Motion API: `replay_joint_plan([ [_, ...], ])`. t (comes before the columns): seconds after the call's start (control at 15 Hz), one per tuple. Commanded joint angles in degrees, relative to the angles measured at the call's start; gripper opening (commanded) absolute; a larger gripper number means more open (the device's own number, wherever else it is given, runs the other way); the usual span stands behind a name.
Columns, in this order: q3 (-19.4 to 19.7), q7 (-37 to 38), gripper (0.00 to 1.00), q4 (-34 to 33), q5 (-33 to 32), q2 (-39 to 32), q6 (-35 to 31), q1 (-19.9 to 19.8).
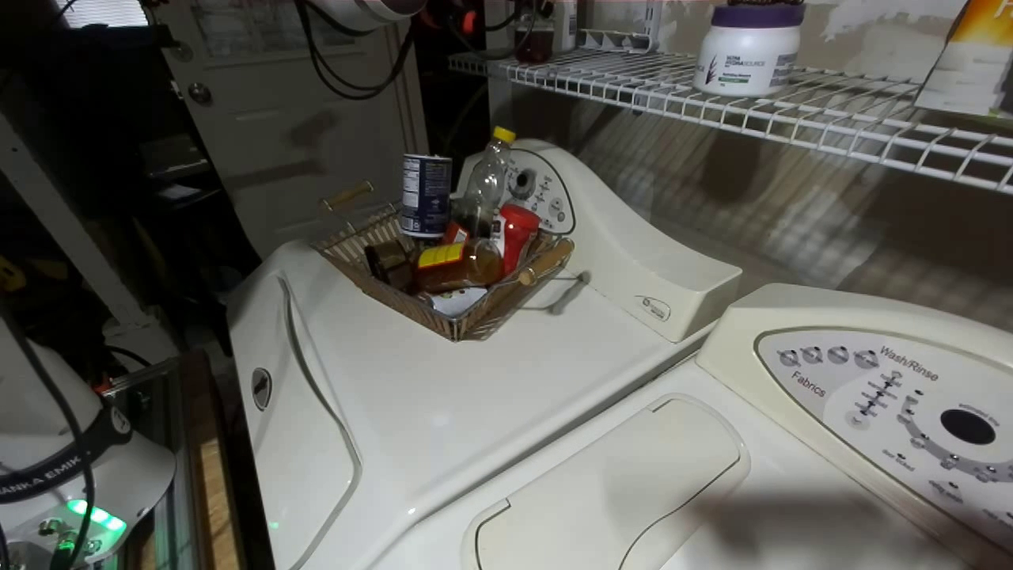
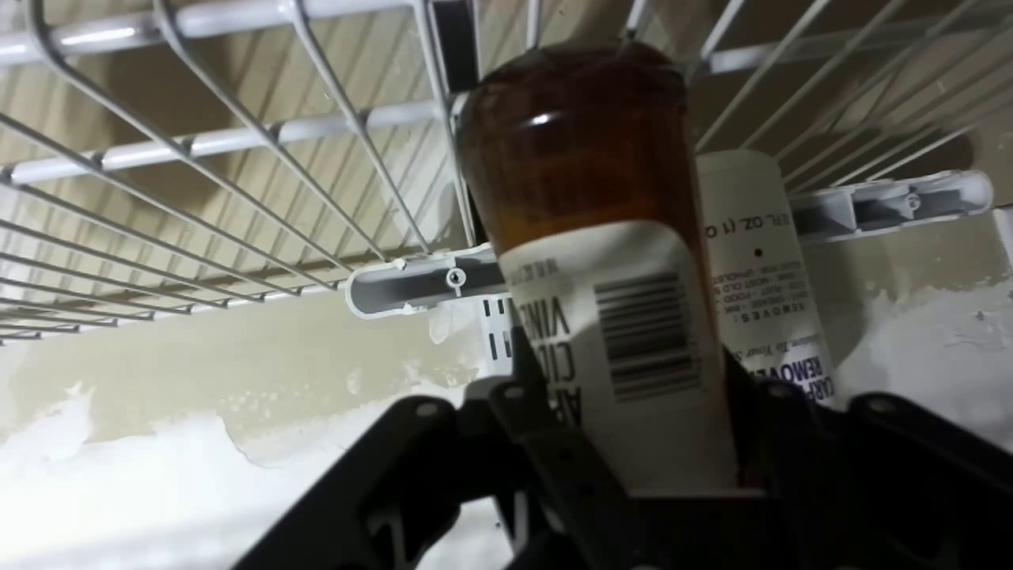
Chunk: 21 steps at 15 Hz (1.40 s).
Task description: Pick up the clear bottle with brown liquid and put it in the brown basket
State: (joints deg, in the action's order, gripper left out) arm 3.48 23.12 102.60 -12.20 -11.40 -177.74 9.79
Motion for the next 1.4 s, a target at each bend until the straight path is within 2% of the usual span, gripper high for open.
replay_joint_plan([
  [0.0, -1.77, -1.22, 0.23, 0.78, 2.04, 1.0, -0.59, -1.17],
  [0.67, -5.4, -5.05, 0.23, 8.97, 5.52, 9.88, 2.24, -4.08],
  [1.0, -6.29, -9.53, 0.23, 15.46, 12.27, 16.45, 2.76, -3.83],
  [1.2, -4.45, -13.04, 0.23, 20.83, 17.46, 21.13, 3.76, -1.69],
  [1.33, -3.65, -14.31, 0.23, 24.23, 18.71, 24.22, 4.62, -1.22],
])
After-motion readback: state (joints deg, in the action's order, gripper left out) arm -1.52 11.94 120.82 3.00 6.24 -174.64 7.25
